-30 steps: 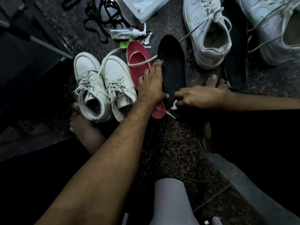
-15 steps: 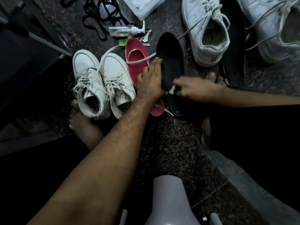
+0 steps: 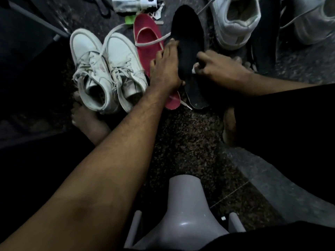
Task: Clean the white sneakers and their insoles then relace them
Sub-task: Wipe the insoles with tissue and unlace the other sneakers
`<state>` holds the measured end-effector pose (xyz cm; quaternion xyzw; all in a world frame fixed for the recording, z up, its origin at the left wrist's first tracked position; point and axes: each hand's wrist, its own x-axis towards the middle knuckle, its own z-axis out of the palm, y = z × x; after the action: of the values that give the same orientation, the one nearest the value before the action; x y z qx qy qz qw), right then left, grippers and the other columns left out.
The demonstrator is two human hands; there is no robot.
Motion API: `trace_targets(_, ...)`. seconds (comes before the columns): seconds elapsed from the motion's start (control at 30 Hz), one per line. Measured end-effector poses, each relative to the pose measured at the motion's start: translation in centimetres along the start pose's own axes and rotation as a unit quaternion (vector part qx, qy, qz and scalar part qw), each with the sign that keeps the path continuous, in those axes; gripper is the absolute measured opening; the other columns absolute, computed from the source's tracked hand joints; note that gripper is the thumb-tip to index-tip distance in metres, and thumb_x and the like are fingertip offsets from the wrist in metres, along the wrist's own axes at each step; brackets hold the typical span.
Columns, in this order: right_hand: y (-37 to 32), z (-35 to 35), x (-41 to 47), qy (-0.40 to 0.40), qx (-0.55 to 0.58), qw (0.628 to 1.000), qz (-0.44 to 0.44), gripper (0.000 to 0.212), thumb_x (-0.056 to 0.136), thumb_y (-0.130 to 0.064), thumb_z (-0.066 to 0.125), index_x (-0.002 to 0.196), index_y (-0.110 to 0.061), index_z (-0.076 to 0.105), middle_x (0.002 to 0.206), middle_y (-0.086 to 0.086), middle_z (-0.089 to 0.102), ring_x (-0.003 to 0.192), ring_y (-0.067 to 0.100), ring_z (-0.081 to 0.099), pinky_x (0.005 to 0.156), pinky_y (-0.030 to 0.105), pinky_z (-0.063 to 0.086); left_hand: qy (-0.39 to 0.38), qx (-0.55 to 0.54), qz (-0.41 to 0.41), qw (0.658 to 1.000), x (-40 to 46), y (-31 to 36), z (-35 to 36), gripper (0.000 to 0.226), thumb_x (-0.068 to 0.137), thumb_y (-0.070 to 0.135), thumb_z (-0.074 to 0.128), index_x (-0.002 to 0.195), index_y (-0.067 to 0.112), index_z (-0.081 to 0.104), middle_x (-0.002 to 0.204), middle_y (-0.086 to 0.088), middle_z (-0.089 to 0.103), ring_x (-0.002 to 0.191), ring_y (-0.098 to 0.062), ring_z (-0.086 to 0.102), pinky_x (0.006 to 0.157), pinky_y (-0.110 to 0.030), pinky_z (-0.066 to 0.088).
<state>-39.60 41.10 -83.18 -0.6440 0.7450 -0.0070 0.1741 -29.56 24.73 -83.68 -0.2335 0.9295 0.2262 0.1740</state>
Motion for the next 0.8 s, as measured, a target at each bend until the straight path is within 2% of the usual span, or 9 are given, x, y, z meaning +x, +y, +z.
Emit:
trace_targets(0.07, -1.2, 0.6, -0.5, -0.044, -0.039, 0.995, -0.077, 0.039, 0.099, -0.017, 0.034, 0.121, 0.002, 0.059, 0.119, 0.023, 0.046, 0.107, 0.039, 0.047, 0.087, 0.049, 0.043, -0.001, 0.007, 0.005, 1.0, -0.1, 0.1, 0.2, 0.117, 0.065, 0.035, 0.088, 0.156, 0.02, 0.017, 0.165, 0.004, 0.016, 0.143, -0.027, 0.028, 0.111, -0.046, 0.029)
trace_targets(0.17, -1.7, 0.3, -1.9, -0.092, -0.076, 0.98, -0.158, 0.032, 0.095, -0.017, 0.041, 0.116, 0.001, 0.058, 0.113, 0.019, 0.042, 0.092, 0.036, 0.047, 0.075, 0.044, 0.048, 0.0, -0.001, 0.003, 1.0, 0.0, 0.1, 0.4, 0.119, 0.064, 0.035, 0.089, 0.157, 0.02, 0.016, 0.165, 0.005, 0.015, 0.145, -0.026, 0.026, 0.113, -0.047, 0.027)
trace_targets(0.3, -0.6, -0.8, -1.1, -0.055, -0.007, 0.998, -0.033, 0.037, 0.1, -0.015, 0.045, 0.135, -0.005, 0.054, 0.132, 0.024, 0.044, 0.117, 0.041, 0.046, 0.091, 0.049, 0.041, -0.002, -0.01, -0.001, 1.0, 0.0, 0.0, 0.3, 0.12, 0.063, 0.033, 0.09, 0.157, 0.021, 0.016, 0.165, 0.005, 0.015, 0.145, -0.026, 0.025, 0.113, -0.048, 0.027)
trace_targets(0.4, -1.2, -1.5, 0.5, -0.05, 0.04, 0.998, 0.023, 0.031, 0.097, -0.027, 0.051, 0.115, -0.006, 0.065, 0.112, 0.016, 0.042, 0.104, 0.038, 0.053, 0.075, 0.044, 0.041, -0.002, -0.013, -0.002, 1.0, 0.0, 0.1, 0.2, 0.118, 0.064, 0.035, 0.09, 0.156, 0.021, 0.017, 0.165, 0.005, 0.016, 0.145, -0.026, 0.026, 0.113, -0.047, 0.027)
trace_targets(0.5, -1.2, -2.3, 0.9, -0.026, 0.089, 0.994, 0.059, 0.026, 0.096, -0.026, 0.055, 0.111, -0.006, 0.063, 0.11, 0.016, 0.046, 0.092, 0.038, 0.058, 0.073, 0.043, 0.048, -0.001, -0.011, -0.001, 1.0, 0.0, 0.3, 0.2, 0.115, 0.065, 0.033, 0.089, 0.156, 0.022, 0.018, 0.165, 0.005, 0.017, 0.144, -0.026, 0.027, 0.112, -0.046, 0.028)
trace_targets(0.57, -0.9, -2.9, 1.1, 0.055, 0.148, 0.979, 0.129, 0.025, 0.095, -0.022, 0.057, 0.117, -0.012, 0.065, 0.107, 0.017, 0.054, 0.09, 0.036, 0.06, 0.076, 0.033, 0.046, 0.001, -0.01, 0.0, 1.0, -0.1, 0.2, 0.2, 0.116, 0.064, 0.03, 0.089, 0.156, 0.021, 0.018, 0.165, 0.006, 0.016, 0.144, -0.026, 0.028, 0.112, -0.047, 0.028)
trace_targets(0.63, -0.5, -3.4, 1.5, 0.128, 0.21, 0.946, 0.211, 0.029, 0.091, -0.016, 0.057, 0.116, -0.019, 0.071, 0.092, 0.001, 0.059, 0.089, 0.021, 0.06, 0.076, 0.016, 0.037, 0.001, -0.017, 0.0, 1.0, -0.1, 0.1, 0.2, 0.117, 0.063, 0.028, 0.09, 0.155, 0.022, 0.019, 0.165, 0.006, 0.016, 0.143, -0.026, 0.027, 0.112, -0.048, 0.027)
trace_targets(0.7, 0.2, -2.9, 1.8, 0.117, 0.222, 0.939, 0.236, 0.031, 0.089, -0.011, 0.056, 0.114, -0.018, 0.074, 0.089, -0.008, 0.06, 0.088, 0.013, 0.06, 0.074, 0.008, 0.035, -0.001, -0.018, 0.002, 1.0, -0.2, 0.1, 0.1, 0.117, 0.063, 0.028, 0.091, 0.155, 0.022, 0.019, 0.165, 0.006, 0.016, 0.143, -0.026, 0.028, 0.112, -0.047, 0.027)
trace_targets(0.8, -0.1, -1.7, 1.5, 0.056, 0.128, 0.979, 0.146, 0.039, 0.089, -0.012, 0.065, 0.128, -0.008, 0.063, 0.114, 0.022, 0.053, 0.098, 0.037, 0.059, 0.086, 0.032, 0.047, 0.003, -0.016, 0.007, 1.0, -0.2, 0.2, 0.2, 0.116, 0.064, 0.029, 0.089, 0.155, 0.021, 0.019, 0.165, 0.006, 0.016, 0.143, -0.025, 0.028, 0.111, -0.046, 0.028)
